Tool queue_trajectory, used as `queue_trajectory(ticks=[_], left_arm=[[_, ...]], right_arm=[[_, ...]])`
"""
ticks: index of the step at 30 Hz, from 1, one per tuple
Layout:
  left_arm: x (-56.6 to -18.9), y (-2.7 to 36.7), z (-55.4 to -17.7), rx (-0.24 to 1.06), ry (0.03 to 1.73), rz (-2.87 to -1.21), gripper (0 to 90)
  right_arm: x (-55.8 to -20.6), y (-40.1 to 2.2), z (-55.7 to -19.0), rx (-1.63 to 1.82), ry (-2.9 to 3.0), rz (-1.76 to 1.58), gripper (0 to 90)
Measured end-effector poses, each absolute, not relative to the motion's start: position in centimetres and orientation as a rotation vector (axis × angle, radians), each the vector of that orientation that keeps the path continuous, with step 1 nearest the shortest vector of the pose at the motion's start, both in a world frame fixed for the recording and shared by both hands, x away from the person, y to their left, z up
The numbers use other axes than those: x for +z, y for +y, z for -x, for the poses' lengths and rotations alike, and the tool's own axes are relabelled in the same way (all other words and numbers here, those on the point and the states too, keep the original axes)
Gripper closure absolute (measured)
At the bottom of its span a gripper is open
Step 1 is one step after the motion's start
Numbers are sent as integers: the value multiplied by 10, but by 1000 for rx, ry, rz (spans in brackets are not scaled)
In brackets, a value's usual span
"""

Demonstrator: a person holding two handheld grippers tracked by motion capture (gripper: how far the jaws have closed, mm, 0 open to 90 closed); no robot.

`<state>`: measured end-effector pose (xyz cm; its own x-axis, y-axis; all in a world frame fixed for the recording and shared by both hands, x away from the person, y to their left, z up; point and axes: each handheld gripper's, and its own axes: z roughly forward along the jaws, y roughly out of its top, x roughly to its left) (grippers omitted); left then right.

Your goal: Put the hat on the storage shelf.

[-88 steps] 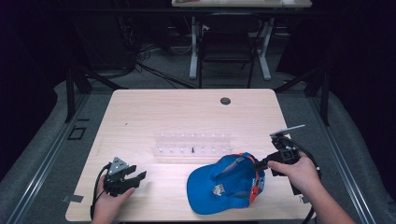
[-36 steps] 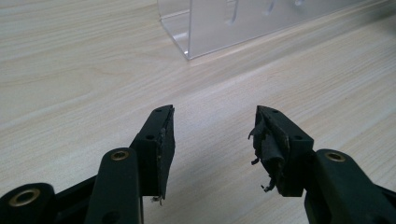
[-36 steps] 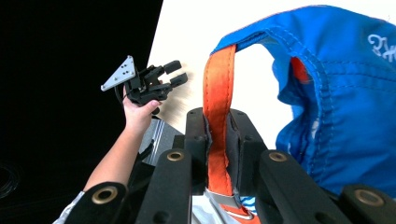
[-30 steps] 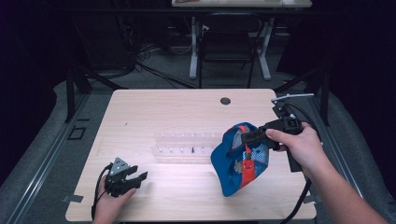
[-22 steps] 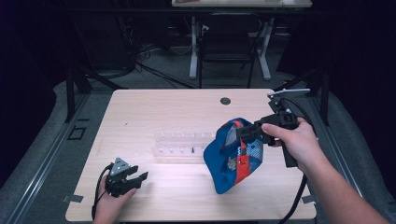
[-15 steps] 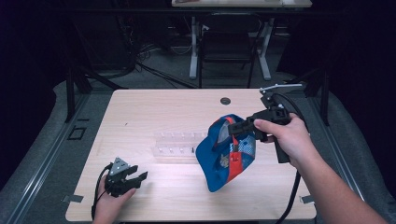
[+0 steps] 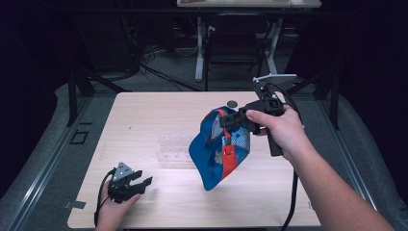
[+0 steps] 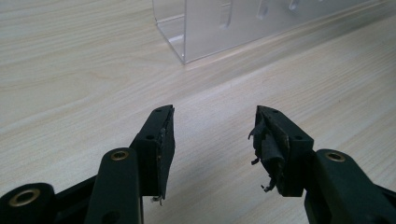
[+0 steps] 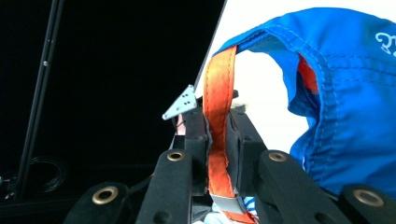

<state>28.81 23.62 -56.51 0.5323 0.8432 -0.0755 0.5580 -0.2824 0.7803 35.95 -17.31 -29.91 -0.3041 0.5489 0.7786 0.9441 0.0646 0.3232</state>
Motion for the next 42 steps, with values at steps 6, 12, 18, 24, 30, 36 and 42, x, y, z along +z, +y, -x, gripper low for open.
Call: queue_trajectory(ticks=[6,12,18,24,30,36,42], left_arm=[[-564,236,-288,447,1133,-1984,483],[-564,234,-288,445,1127,-1987,483],[-562,232,-287,444,1110,-1991,483],[-560,228,-285,459,1087,-1991,483],[-552,218,-283,475,1045,-1981,481],[-531,191,-279,492,926,-1993,478],[-512,154,-276,497,817,-1983,476]], right_arm=[[-294,-163,-366,-1153,-1898,1479,799],[-289,-156,-374,-1160,-1894,1484,799],[-289,-152,-382,-1176,-1873,1494,799],[-290,-150,-390,-1195,-1858,1513,799],[-292,-150,-397,-1220,-1831,1534,799],[-293,-152,-401,-1243,-1816,1551,799],[-295,-153,-404,-1249,-1809,1565,799]])
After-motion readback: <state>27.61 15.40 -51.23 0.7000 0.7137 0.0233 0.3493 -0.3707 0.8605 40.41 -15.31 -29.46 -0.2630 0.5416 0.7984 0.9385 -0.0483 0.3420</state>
